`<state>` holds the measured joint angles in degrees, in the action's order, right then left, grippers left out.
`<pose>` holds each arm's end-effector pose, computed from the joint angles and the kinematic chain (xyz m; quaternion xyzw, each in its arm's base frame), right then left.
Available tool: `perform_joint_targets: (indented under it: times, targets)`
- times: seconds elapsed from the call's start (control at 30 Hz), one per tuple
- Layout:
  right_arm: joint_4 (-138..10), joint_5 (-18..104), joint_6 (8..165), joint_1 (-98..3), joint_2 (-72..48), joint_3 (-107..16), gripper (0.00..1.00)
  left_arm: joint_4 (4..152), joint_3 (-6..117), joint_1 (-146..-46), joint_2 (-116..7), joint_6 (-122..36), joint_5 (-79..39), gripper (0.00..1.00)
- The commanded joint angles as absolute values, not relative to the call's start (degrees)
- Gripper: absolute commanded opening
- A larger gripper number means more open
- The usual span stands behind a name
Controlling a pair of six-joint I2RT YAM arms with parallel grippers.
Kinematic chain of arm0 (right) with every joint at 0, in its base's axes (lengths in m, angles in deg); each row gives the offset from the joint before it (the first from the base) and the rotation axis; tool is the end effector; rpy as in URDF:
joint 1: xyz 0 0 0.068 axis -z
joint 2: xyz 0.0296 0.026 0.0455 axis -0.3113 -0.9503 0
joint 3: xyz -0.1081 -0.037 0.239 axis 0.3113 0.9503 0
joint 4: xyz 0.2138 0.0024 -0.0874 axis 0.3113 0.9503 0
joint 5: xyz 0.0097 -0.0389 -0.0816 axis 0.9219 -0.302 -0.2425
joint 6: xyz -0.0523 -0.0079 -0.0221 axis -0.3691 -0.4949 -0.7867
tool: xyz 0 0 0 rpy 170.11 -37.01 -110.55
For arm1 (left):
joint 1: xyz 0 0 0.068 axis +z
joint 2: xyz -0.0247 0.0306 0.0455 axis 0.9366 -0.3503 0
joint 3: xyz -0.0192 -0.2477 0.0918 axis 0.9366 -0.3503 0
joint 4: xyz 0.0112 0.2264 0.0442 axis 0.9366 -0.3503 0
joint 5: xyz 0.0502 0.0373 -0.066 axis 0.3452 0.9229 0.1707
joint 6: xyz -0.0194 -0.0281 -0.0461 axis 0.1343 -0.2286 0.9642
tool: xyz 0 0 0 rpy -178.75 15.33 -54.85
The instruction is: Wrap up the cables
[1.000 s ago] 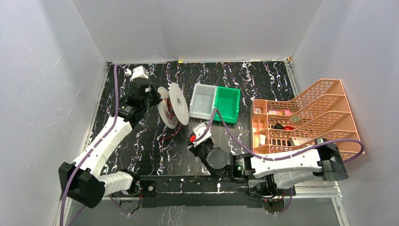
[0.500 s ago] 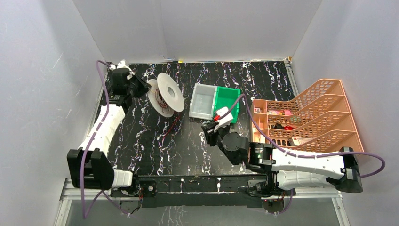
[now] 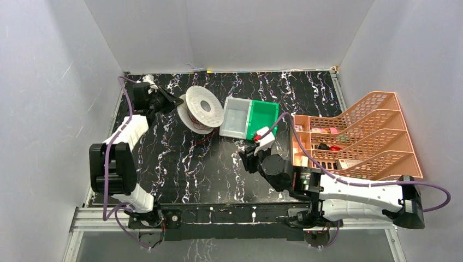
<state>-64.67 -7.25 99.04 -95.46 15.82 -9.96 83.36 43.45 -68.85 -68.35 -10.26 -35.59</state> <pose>0.0684 0.1775 0.3036 -0.1557 0.7494 0.2379 0.5979 0.3352 -0.0127 0.2773 -0.2024 0.7927 -0.3617 0.4470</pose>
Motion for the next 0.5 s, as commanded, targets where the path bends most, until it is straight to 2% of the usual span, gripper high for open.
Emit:
perform_joint_targets:
  times: [0.0, 0.27, 0.47]
  targets:
    - [-67.22, -6.58, 100.26, -94.8, 17.76, -8.68, 0.39, 92.04, 43.14, -67.98, -68.86, -8.23, -41.53, 0.0]
    - [-67.8, -5.32, 100.75, -93.95, 18.36, -7.17, 0.39, 95.21, 40.91, -66.58, -72.26, -8.44, -44.75, 0.0]
    - [-68.41, -4.1, 100.8, -93.0, 18.6, -6.37, 0.39, 114.58, 33.35, -62.41, -74.2, 3.71, -53.28, 0.0]
